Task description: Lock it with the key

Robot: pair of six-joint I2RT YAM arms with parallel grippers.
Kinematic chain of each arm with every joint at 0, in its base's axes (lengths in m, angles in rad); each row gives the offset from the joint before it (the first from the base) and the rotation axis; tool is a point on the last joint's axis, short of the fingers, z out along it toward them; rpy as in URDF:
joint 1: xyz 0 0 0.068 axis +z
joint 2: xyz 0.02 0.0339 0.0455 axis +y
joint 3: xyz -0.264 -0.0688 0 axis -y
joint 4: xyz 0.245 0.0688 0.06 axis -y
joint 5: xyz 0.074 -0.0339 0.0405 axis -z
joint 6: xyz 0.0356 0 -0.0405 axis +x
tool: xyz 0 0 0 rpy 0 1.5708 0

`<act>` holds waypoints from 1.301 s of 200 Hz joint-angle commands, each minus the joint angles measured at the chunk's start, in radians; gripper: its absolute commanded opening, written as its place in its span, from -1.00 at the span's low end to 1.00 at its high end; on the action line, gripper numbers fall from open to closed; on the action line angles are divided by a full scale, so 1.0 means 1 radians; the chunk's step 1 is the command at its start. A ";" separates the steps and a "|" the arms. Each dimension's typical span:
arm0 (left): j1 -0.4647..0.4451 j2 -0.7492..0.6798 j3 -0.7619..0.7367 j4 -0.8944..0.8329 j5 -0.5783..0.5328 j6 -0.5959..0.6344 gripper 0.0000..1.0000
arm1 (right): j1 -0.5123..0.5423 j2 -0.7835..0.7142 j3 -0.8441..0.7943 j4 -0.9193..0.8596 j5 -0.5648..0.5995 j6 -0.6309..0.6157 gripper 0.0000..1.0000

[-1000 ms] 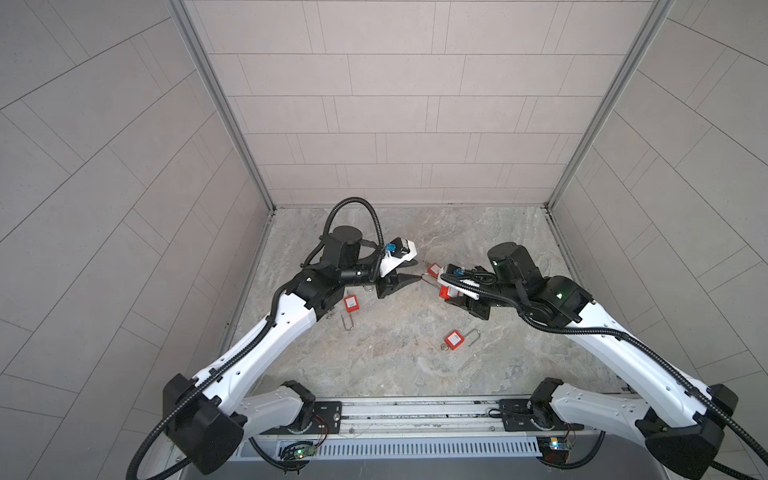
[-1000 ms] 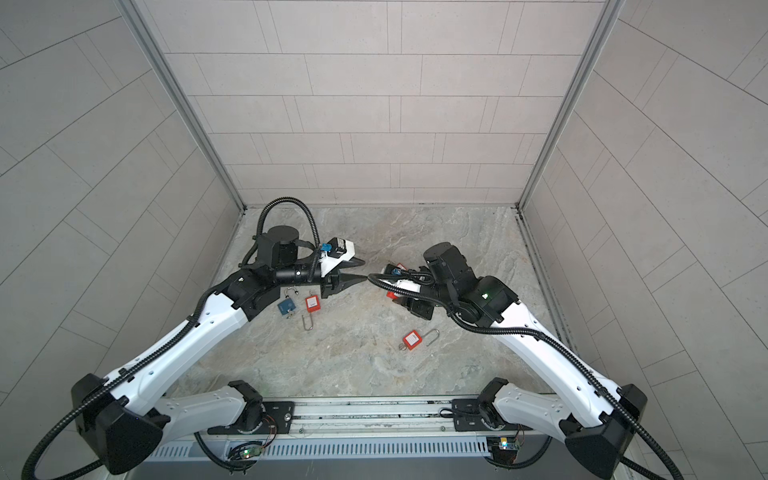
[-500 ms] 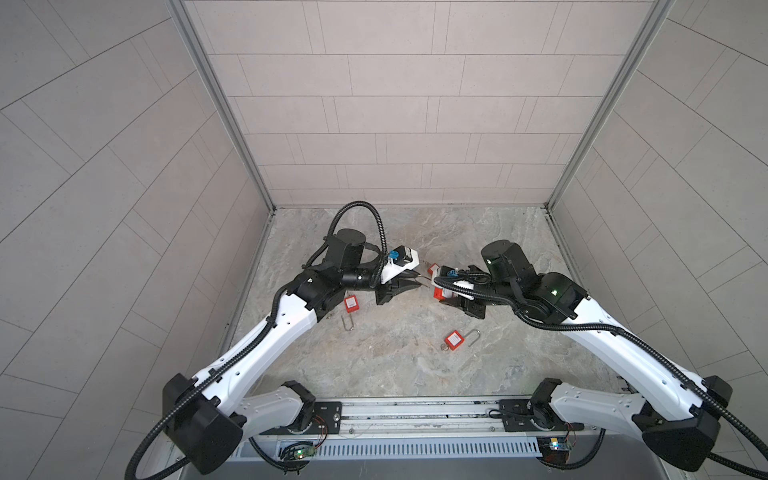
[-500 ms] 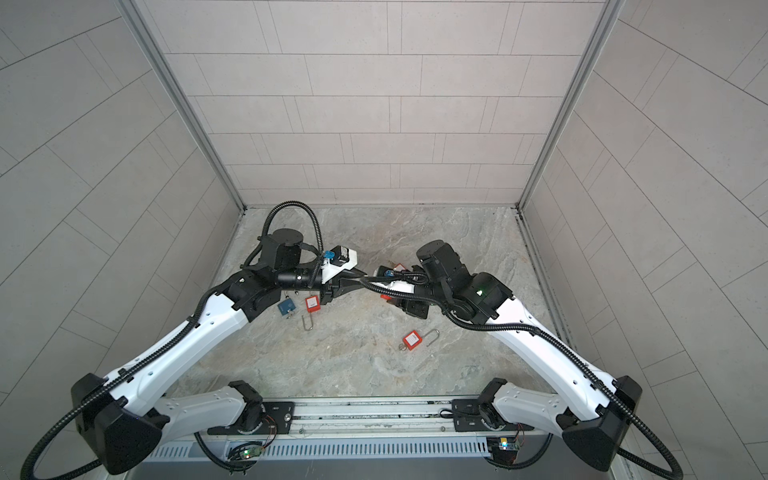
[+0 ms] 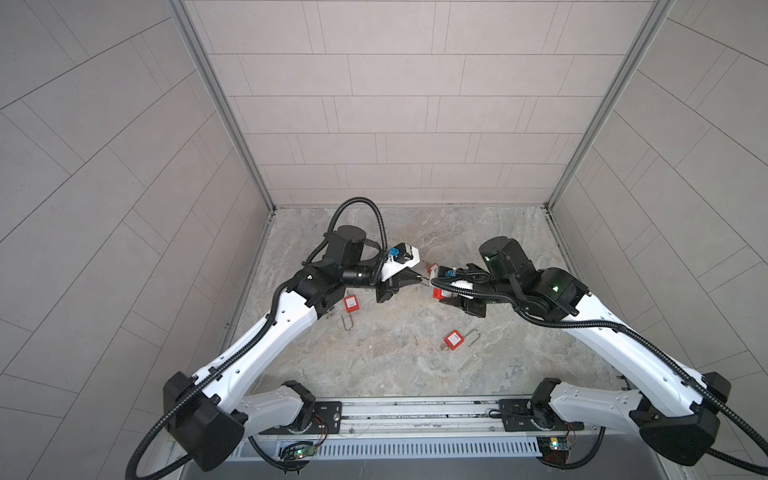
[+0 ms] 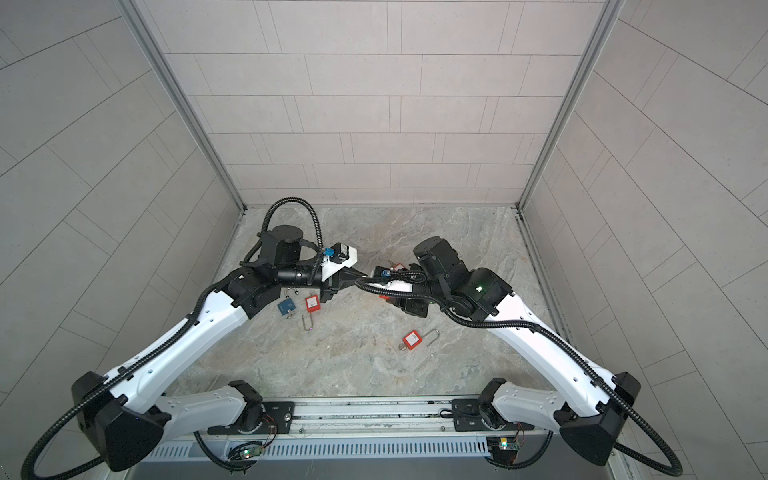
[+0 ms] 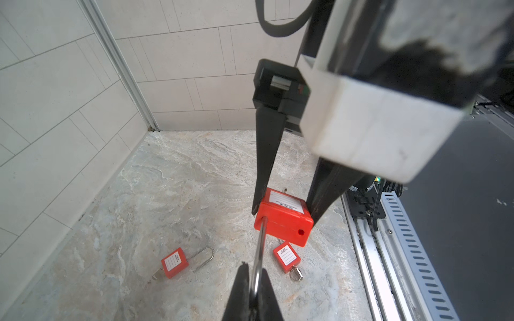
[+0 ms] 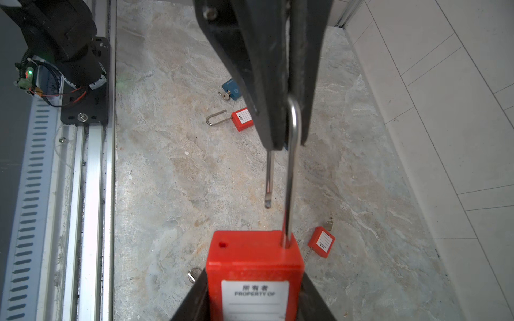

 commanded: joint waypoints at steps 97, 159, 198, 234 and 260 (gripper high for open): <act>-0.023 -0.038 -0.056 0.185 0.049 -0.158 -1.00 | -0.011 -0.049 0.081 -0.113 -0.010 0.082 0.41; -0.037 -0.037 -0.084 0.322 0.086 -0.228 -1.00 | -0.061 -0.004 0.162 -0.251 0.019 0.035 0.06; -0.053 -0.034 -0.086 0.341 0.101 -0.225 -1.00 | -0.078 0.018 0.168 -0.251 0.017 0.008 0.04; -0.063 -0.031 -0.086 0.370 0.118 -0.231 -1.00 | -0.081 0.040 0.196 -0.275 0.046 -0.027 0.04; -0.067 -0.029 -0.091 0.383 0.121 -0.232 -1.00 | -0.085 0.037 0.210 -0.284 0.013 -0.051 0.01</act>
